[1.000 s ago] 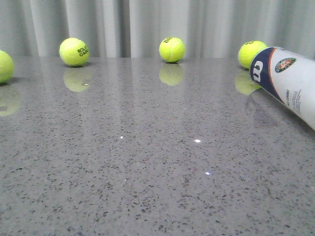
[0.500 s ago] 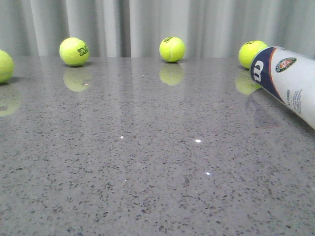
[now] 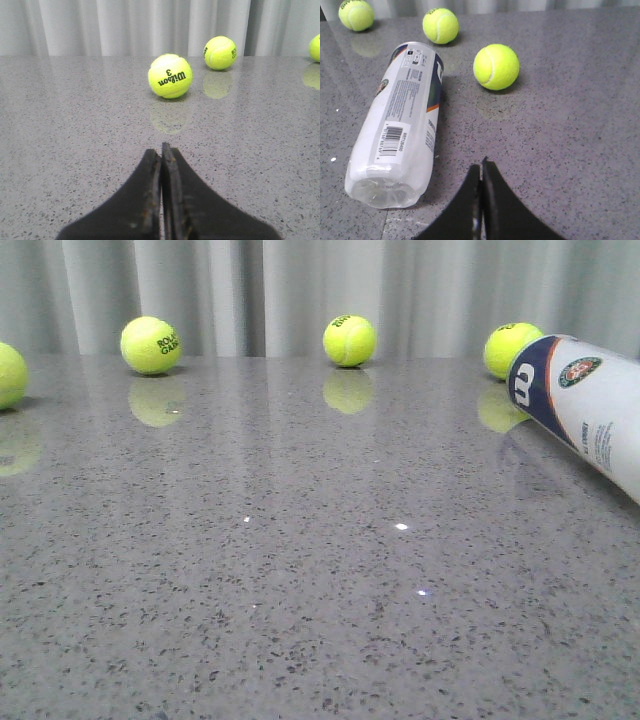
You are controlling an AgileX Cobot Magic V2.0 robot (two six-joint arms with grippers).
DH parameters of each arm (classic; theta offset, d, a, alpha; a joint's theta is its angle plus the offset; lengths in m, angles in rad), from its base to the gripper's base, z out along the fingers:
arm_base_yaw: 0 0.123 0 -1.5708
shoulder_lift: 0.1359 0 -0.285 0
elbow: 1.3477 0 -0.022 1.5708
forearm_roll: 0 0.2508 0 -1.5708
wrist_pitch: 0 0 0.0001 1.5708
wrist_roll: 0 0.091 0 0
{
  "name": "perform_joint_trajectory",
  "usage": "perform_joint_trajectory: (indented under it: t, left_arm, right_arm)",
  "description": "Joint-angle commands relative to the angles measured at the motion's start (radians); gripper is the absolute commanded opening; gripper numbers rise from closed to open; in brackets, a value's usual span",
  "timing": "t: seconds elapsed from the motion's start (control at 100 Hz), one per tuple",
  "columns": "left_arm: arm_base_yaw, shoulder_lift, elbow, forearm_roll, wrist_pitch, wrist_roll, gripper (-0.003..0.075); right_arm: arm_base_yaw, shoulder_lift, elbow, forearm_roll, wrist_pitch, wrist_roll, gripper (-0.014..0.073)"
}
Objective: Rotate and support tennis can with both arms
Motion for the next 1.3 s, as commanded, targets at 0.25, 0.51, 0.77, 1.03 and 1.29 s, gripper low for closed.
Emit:
perform_joint_trajectory:
  t: [0.25,0.51,0.77,1.03,1.29]
  left_arm:
    - [0.002,-0.039,0.046,-0.002,-0.077,-0.01,-0.0021]
    - [0.002,-0.039,0.046,-0.002,-0.077,-0.01,-0.0021]
    - [0.002,-0.039,0.046,-0.002,-0.077,-0.01,-0.0021]
    - [0.002,-0.039,0.046,-0.002,-0.077,-0.01,-0.0021]
    - [0.002,-0.039,0.046,-0.002,-0.077,-0.01,-0.0021]
  right_arm:
    - [-0.006,0.378,-0.243,0.058,0.051,-0.007,0.024]
    - [-0.002,0.622,-0.446,0.129,0.092,-0.007,0.0638]
    - [0.074,0.831,-0.606,0.197,0.207,-0.007,0.0638]
    - [0.117,1.028,-0.695,0.245,0.256,-0.007,0.0638]
    - [0.117,1.165,-0.737,0.276,0.261,-0.008,0.0638]
